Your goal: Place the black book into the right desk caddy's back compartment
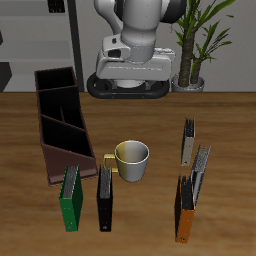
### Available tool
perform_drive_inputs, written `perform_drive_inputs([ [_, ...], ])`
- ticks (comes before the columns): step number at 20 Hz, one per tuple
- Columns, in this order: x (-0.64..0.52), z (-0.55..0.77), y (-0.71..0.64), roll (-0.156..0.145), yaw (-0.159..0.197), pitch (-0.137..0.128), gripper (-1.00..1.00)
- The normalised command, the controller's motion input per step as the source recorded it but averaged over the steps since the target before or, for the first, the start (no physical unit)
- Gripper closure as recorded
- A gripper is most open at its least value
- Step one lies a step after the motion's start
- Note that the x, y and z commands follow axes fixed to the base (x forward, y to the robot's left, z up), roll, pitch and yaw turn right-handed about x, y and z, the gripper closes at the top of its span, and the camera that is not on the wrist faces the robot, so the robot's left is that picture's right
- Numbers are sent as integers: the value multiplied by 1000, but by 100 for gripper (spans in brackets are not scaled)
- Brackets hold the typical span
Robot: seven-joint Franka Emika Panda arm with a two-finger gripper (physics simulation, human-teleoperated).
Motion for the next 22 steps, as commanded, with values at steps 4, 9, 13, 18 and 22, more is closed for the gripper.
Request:
perform_drive_inputs([
  [4, 250, 67, 1, 57, 2, 3, -100],
  [9, 359, 56, 16, 42, 15, 14, -100],
  [13, 344, 67, -89, -29, 14, -67, -100],
  [18, 305, -26, -2, -9, 23, -26, -100],
  [22, 242, -25, 4, -2, -2, 10, -100],
])
